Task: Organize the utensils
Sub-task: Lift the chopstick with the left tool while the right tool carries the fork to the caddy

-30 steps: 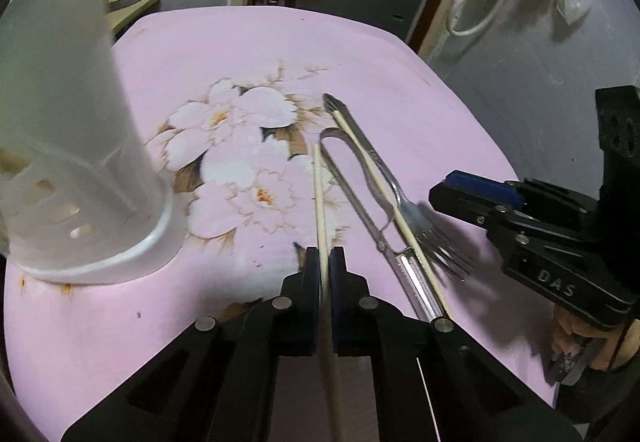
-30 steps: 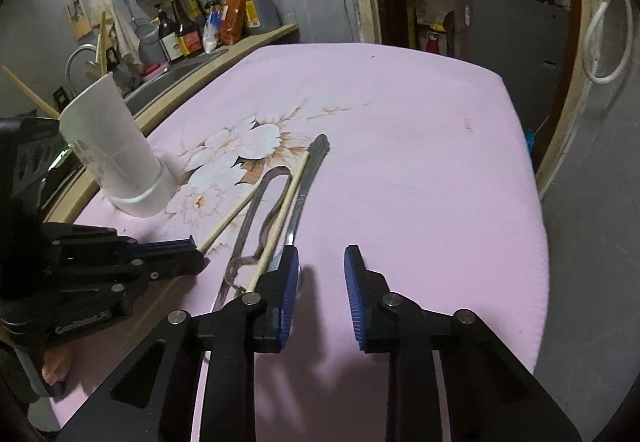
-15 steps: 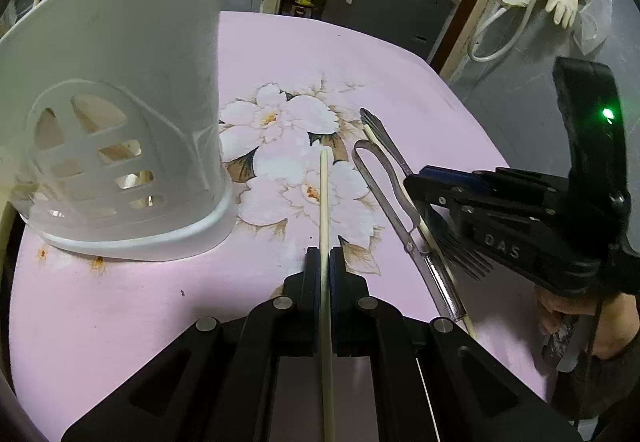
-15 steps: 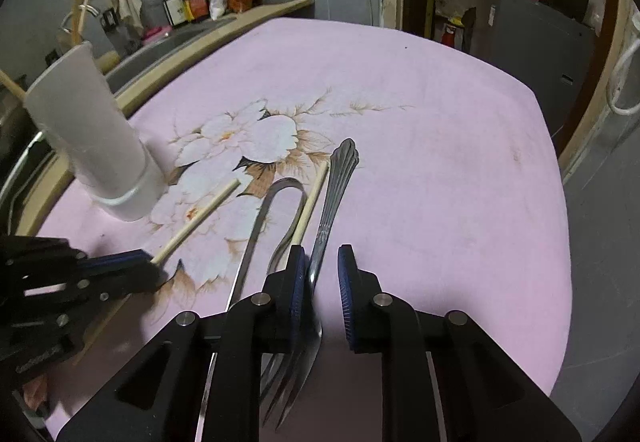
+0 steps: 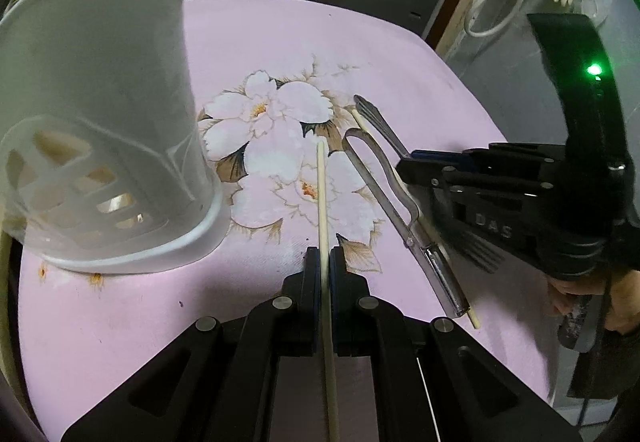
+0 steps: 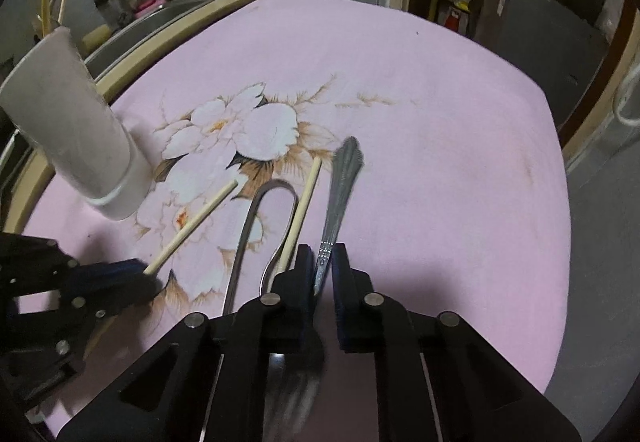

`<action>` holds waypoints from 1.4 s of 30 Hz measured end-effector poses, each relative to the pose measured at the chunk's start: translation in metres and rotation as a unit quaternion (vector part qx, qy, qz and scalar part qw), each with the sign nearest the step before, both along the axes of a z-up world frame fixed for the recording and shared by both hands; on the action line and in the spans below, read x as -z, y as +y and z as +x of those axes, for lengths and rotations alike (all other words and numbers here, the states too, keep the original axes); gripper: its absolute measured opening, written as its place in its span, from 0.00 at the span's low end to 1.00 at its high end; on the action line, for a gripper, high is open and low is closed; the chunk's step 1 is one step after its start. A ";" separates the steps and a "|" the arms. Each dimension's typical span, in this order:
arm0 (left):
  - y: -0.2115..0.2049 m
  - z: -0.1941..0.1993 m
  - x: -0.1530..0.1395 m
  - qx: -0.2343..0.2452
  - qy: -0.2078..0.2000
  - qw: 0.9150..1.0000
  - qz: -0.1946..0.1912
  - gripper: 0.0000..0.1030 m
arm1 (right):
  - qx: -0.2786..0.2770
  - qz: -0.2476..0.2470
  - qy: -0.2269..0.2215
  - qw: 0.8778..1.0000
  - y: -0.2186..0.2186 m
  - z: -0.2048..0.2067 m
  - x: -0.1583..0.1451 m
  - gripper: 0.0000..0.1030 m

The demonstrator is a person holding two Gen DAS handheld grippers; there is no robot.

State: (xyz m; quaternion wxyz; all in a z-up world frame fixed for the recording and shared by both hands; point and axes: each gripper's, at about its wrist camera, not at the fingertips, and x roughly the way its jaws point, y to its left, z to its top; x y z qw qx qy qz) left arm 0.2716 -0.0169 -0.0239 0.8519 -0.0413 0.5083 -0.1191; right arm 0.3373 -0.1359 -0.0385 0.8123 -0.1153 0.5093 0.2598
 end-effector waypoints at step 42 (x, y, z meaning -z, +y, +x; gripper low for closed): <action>0.013 -0.139 -0.098 -0.011 -0.452 0.886 -0.099 0.02 | 0.024 0.207 -0.366 0.907 -0.038 -0.154 -0.108 0.03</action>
